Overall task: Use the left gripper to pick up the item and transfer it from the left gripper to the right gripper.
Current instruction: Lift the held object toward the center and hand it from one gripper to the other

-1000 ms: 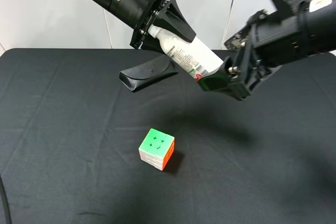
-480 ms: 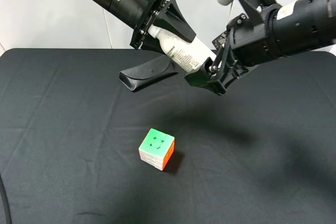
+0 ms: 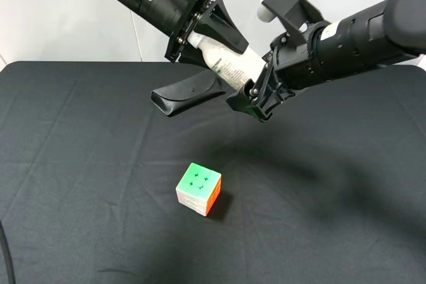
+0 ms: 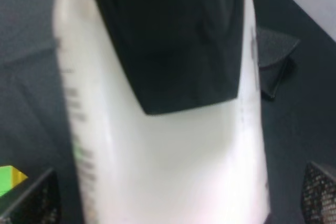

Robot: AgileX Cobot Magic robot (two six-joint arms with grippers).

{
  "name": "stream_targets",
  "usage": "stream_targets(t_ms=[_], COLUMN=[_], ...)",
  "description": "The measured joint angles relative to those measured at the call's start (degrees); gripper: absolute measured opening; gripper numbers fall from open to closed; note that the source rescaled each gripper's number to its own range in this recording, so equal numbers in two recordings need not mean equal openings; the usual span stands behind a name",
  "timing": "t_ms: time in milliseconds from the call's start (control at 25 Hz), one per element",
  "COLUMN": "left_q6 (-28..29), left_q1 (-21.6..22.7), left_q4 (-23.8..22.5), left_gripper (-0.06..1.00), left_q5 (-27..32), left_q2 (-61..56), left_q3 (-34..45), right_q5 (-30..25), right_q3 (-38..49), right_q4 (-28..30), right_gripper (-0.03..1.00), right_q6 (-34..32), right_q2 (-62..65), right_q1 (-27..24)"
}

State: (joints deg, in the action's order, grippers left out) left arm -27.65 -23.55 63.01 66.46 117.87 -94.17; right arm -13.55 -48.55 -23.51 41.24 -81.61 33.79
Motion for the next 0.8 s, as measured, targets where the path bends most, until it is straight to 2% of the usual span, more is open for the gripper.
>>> stream_targets(t_ms=[440, 480, 520, 560, 600, 640, 720, 800], left_q6=[0.0, 0.0, 0.0, -0.1, -0.2, -0.2, -0.2, -0.3], left_q1=[0.0, 0.0, 0.0, 0.0, 0.0, 0.0, 0.0, 0.0], left_q4=[0.0, 0.0, 0.0, 0.3, 0.3, 0.4, 0.5, 0.5], left_gripper=[0.02, 0.02, 0.02, 0.02, 0.03, 0.03, 0.03, 0.03], left_q5=[0.0, 0.0, 0.0, -0.1, -0.1, -0.1, -0.1, -0.1], left_q2=[0.0, 0.0, 0.0, 0.0, 0.0, 0.0, 0.0, 0.0], left_q3=[0.0, 0.0, 0.0, 0.0, 0.0, 0.0, 0.0, 0.0], right_q5=[0.9, 1.3, 1.8, 1.6, 1.8, 1.8, 2.1, 2.4], right_q3=[0.0, 0.0, 0.0, 0.0, 0.0, 0.0, 0.0, 0.0], right_q4=[0.0, 0.0, 0.0, 0.0, 0.0, 0.0, 0.1, 0.1], right_gripper=[1.00, 0.94, 0.69, 0.22, 0.00, 0.16, 0.12, 0.12], right_q6=[0.0, 0.0, 0.1, 0.1, 0.2, 0.4, 0.4, 0.4], right_q2=[-0.4, -0.4, -0.4, -0.4, -0.4, -0.4, -0.4, -0.4], right_q1=[0.0, 0.0, 0.0, 0.0, 0.2, 0.2, 0.3, 0.4])
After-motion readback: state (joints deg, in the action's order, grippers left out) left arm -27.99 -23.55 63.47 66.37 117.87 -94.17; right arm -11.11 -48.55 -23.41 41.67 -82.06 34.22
